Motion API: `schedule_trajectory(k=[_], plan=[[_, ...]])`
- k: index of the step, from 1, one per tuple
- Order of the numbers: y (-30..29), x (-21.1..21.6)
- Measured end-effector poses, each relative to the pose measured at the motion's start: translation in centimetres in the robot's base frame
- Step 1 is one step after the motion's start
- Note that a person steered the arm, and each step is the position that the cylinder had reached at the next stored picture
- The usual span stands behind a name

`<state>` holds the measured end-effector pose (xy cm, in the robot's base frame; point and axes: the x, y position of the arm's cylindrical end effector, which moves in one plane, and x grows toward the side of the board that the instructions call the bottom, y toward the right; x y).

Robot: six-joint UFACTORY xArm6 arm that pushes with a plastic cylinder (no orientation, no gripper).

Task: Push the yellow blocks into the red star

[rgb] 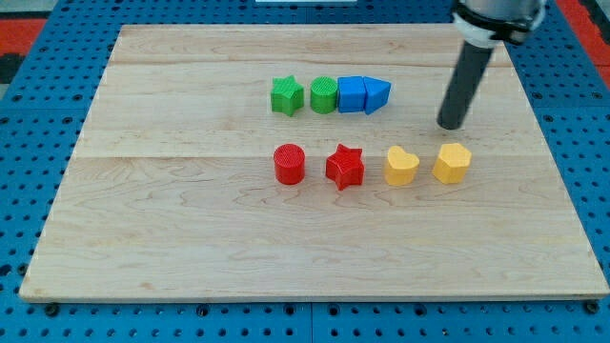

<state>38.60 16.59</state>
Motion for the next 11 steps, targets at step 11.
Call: schedule_trajectory(k=[11], plan=[[-10.6, 10.3]])
